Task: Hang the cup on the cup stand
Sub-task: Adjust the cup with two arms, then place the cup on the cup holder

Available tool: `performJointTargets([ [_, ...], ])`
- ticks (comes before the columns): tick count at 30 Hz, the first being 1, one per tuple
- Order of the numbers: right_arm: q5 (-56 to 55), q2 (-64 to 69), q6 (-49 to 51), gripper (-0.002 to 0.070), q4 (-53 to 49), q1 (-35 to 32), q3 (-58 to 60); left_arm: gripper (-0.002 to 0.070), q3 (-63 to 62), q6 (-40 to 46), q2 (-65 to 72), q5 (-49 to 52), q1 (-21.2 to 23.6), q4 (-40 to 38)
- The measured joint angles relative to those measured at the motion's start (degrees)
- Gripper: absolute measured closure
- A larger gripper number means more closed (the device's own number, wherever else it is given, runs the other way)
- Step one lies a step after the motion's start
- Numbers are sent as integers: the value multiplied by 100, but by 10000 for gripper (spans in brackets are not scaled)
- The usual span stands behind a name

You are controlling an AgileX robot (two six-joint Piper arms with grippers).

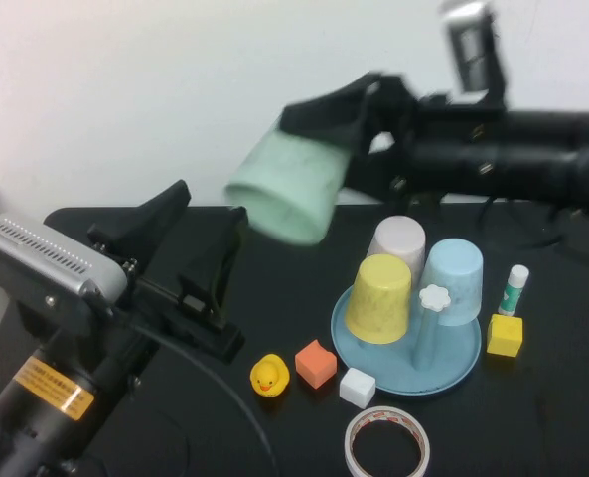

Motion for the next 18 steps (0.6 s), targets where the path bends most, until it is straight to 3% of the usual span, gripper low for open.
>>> performJointTargets([
  [5,78,-441,-1116,84,0,-508,0,235,0,-14,-553,624,0,613],
  [9,312,-841,-2236,84,-131,-866,0,255,0,-296,-1098,1437,0,852],
  [14,512,-1336,-3291,84,-1499,-1060,0,449,5,-446,-1895,3453,0,841],
  [18,897,-1515,-3490,84,-3431,-1063,10,614,5,-448,-2366,4841,0,841],
])
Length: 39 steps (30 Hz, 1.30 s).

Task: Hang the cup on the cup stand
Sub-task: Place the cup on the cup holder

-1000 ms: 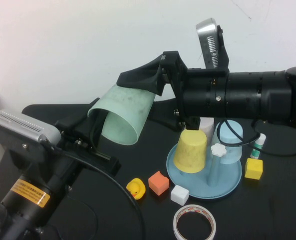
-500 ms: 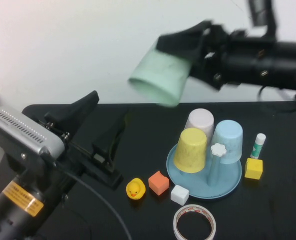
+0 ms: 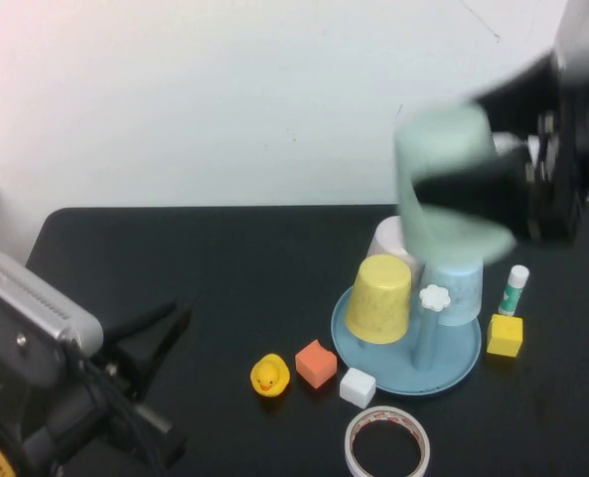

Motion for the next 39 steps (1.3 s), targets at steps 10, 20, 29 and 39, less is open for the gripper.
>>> performJointTargets([
  [10,-2,829,165,84,-1124,-23,206,674,9,13,-155,913,0,-22],
  [20,-822,1564,173,84,-222,-23,206,676,9,13,-155,987,0,-35],
  [29,-1638,2137,-235,84,495,-30,209,676,9,3,-155,1203,0,-34],
  [39,-1763,2409,-531,84,629,-35,230,676,9,3,-155,1212,0,38],
])
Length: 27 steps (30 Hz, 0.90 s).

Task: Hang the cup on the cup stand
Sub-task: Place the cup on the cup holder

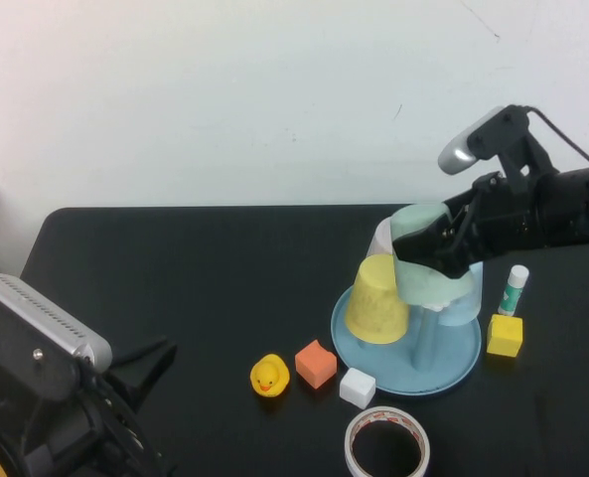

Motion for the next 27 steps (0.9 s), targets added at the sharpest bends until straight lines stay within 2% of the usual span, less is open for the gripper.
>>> performJointTargets([
  [24,-62,377,0,83,-170,-9,0,676,0,-11,0,4,0,144],
  [27,-28,377,0,27,-170,-9,0,676,0,-11,0,4,0,156],
])
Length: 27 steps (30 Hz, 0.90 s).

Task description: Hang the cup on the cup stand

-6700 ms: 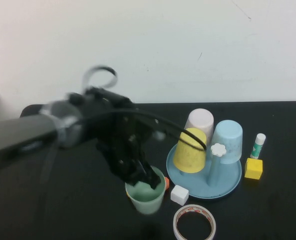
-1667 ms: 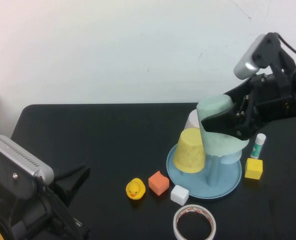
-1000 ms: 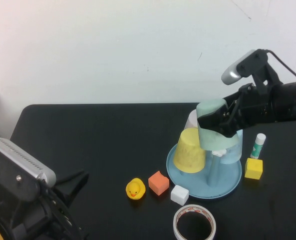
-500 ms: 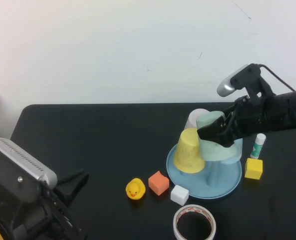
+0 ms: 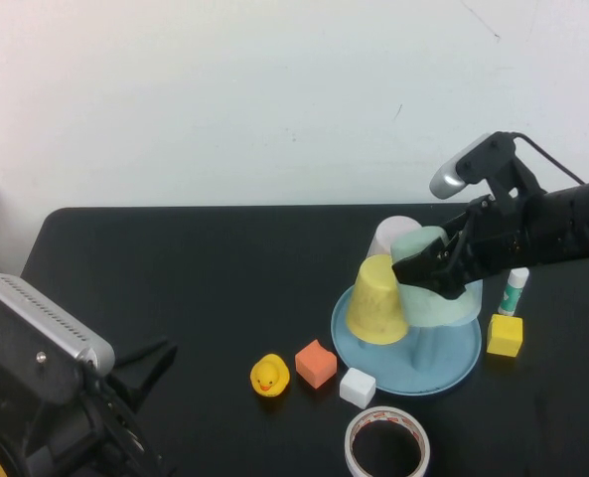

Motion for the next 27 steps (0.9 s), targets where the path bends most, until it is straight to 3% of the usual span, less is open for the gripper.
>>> performJointTargets([
  [6,578,0,18,-11,-59,-240,0,676,0,0,-175,213,0,13],
  [10,1156,-12,291,16,-109,-628,0,676,0,-58,-541,736,0,-11],
  [12,1521,-62,381,75,-135,-822,0,676,0,-134,-840,1102,0,-48],
  [15,2119,-284,418,218,-135,-1103,0,676,0,-146,-1377,1696,0,-84],
  [21,3569,-1065,-9,582,421,-1464,103,676,0,-157,-2716,2990,0,130],
  [23,3783,-1530,-265,635,784,-1475,275,676,0,-221,-3057,3336,0,280],
  [27,3749,-2627,-676,666,1342,-1475,708,676,61,-567,-3614,3655,0,617],
])
